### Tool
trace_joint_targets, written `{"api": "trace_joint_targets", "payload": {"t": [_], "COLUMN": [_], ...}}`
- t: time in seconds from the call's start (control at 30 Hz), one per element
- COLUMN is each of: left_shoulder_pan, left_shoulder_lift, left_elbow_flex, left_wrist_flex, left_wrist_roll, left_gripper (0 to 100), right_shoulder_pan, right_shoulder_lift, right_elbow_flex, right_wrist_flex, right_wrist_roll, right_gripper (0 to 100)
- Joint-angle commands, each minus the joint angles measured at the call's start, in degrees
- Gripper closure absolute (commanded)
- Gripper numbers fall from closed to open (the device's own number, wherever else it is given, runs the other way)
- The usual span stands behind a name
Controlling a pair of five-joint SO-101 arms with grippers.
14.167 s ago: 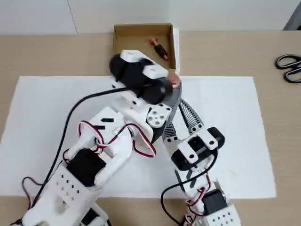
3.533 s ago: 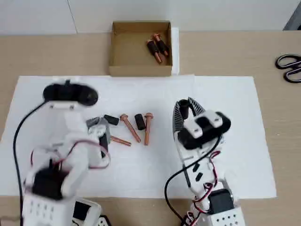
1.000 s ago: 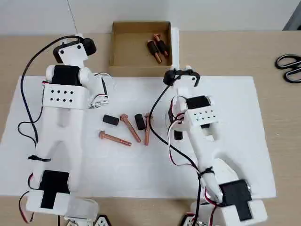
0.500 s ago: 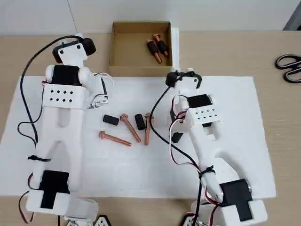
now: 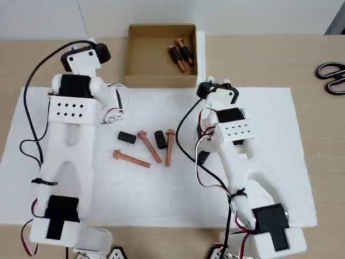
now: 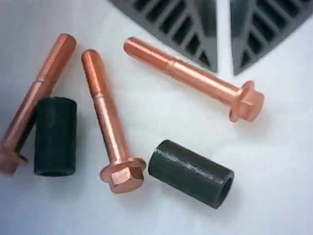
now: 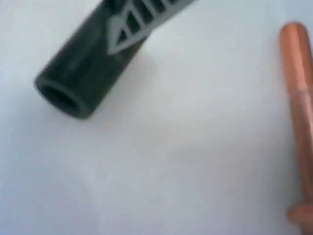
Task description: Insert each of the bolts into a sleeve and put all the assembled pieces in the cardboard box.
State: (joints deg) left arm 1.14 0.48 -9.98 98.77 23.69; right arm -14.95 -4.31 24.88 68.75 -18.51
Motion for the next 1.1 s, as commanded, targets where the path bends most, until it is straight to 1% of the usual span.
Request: {"api": "trace_joint_targets", "payload": {"t": [0.0,0.1,0.33,0.53,0.93,1.0,1.07], "left_shoulder_pan": [0.18,0.18,0.18,-0.26,-0.26,-0.26,-0.26], "left_shoulder_lift": [-0.35,-0.35,-0.35,-0.35,-0.35,-0.35,-0.35], "left_elbow_flex": [-2.42,-2.42,-2.42,-2.42,-2.42,-2.42,-2.42], "left_wrist_flex": [0.26,0.18,0.00,0.00,0.00,0.00,0.00], "left_wrist_roll": [-1.32,-1.23,-1.23,-1.41,-1.41,-1.41,-1.41], "left_gripper": [99,99,99,99,99,99,99], "right_shoulder_pan": [-0.13,-0.48,-4.44,-4.62,-4.18,-4.18,-4.18], "right_shoulder_lift": [1.80,4.44,5.23,5.85,6.11,6.99,8.22], "right_elbow_flex": [-2.37,-2.46,-2.64,-2.02,-0.70,-0.70,-0.70], "right_wrist_flex": [-1.63,-1.98,-1.45,-1.45,-1.98,-1.89,-1.89], "right_wrist_roll": [-3.87,-7.30,-13.01,-16.62,-16.97,-16.97,-16.97], "right_gripper": [85.2,85.2,85.3,85.3,85.6,88.3,96.0]}}
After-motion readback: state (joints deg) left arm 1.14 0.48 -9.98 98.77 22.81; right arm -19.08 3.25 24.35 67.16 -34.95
